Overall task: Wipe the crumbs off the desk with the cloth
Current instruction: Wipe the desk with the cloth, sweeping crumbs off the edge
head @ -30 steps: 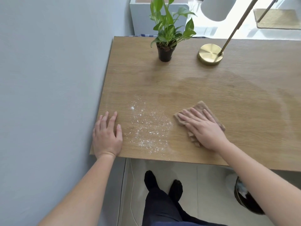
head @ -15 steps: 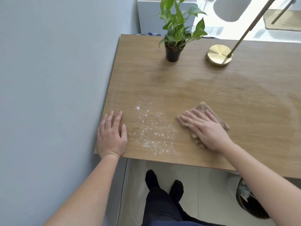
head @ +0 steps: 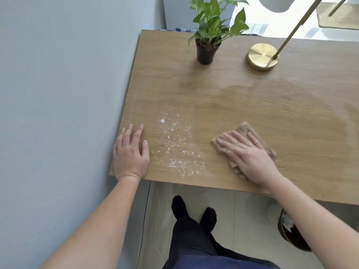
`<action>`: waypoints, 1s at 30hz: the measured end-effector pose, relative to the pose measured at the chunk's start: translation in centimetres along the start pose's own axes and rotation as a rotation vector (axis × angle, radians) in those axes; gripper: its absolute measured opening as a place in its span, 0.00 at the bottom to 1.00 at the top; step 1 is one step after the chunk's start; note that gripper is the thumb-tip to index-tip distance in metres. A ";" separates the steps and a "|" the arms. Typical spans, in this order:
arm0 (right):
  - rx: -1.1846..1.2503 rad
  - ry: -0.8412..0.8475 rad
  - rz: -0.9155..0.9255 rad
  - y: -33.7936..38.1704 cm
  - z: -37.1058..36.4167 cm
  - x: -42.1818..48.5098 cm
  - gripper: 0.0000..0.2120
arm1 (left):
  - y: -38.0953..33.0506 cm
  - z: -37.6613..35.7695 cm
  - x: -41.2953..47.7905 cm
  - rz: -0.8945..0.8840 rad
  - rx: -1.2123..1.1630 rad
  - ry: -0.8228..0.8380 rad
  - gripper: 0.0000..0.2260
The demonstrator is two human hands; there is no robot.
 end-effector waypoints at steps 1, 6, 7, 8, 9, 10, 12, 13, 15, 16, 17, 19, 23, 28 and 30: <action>0.035 -0.035 -0.090 -1.1 0.7 1.0 0.23 | 0.0 0.0 0.0 0.001 0.000 0.000 0.24; 0.219 -0.109 -0.356 2.0 0.3 4.5 0.24 | 0.1 -0.1 -0.2 -0.002 -0.007 0.000 0.24; 0.213 -0.086 -0.291 3.5 -0.3 4.2 0.24 | 0.0 -0.1 -0.2 -0.003 -0.004 -0.002 0.24; 0.196 -0.055 -0.202 5.0 -0.9 3.2 0.24 | 0.0 -0.1 -0.2 -0.002 -0.002 -0.003 0.24; 0.173 -0.012 -0.103 6.3 -1.7 1.7 0.23 | 0.0 -0.1 -0.1 -0.002 -0.003 -0.001 0.24; 0.148 0.039 -0.005 7.2 -2.6 -0.3 0.22 | 0.0 -0.1 -0.2 -0.002 -0.005 0.000 0.24; 0.088 0.098 0.142 7.0 -3.8 -4.3 0.22 | -0.1 0.0 -0.3 0.000 -0.001 0.003 0.24; 0.061 0.100 0.174 5.7 -3.8 -5.5 0.22 | -0.1 0.0 -0.3 0.000 0.001 0.003 0.24; 0.039 0.074 0.127 2.2 -2.9 -5.8 0.22 | -0.1 0.0 -0.3 -0.004 0.000 0.002 0.24; 0.053 0.047 0.057 0.6 -2.4 -5.2 0.22 | -0.1 0.1 -0.3 -0.004 0.000 0.001 0.24; 0.084 0.013 -0.028 -0.3 -1.8 -4.1 0.22 | -0.1 0.1 -0.3 -0.002 -0.001 0.000 0.24; 0.154 -0.050 -0.206 -0.1 -1.2 -1.9 0.22 | -0.2 0.1 -0.3 0.000 -0.004 0.000 0.24; 0.174 -0.025 -0.167 5.7 -3.0 -1.5 0.24 | -0.3 0.1 -0.4 0.002 -0.012 0.001 0.24; -0.033 0.106 0.212 5.0 -5.1 -8.8 0.22 | -0.1 0.0 -0.3 0.009 -0.014 0.007 0.23; -0.009 0.086 0.147 1.4 -3.9 -8.4 0.22 | -0.1 -0.1 -0.4 0.009 -0.012 0.015 0.23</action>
Point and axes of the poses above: each hand's wrist, its own x-axis towards the middle knuckle, its own z-axis out of the back of the hand, y = z × x, the point moved 9 cm from there along x, towards the middle knuckle, and after that the axes turned 14 degrees about -z, right-handed, at the moved point
